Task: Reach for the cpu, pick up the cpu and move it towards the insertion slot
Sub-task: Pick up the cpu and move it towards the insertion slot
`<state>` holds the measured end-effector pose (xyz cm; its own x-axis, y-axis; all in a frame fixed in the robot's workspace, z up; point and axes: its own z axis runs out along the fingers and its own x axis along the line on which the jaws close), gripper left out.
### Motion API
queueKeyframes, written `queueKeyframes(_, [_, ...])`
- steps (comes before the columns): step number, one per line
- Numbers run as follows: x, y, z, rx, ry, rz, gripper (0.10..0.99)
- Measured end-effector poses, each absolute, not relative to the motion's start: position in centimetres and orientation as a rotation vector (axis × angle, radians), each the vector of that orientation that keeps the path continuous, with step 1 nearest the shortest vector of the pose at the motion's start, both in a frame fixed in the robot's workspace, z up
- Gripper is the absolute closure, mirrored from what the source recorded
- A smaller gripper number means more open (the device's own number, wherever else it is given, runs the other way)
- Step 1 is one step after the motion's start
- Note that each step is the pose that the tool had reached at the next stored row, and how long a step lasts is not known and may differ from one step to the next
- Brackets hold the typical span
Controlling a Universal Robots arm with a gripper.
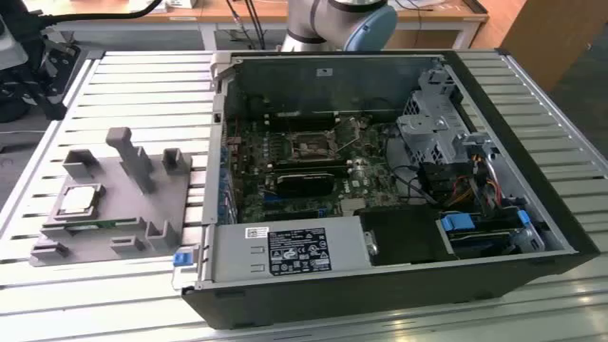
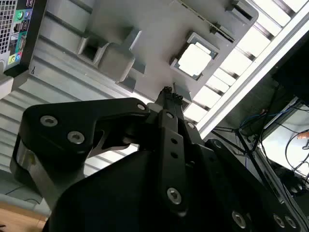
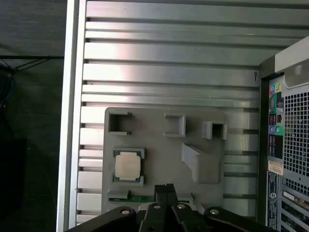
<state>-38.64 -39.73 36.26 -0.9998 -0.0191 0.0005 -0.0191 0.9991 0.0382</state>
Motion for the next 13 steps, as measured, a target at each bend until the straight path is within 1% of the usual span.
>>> queueKeyframes(13, [-38.74,-39.73,36.26,0.030,-3.140,-0.060,0.980])
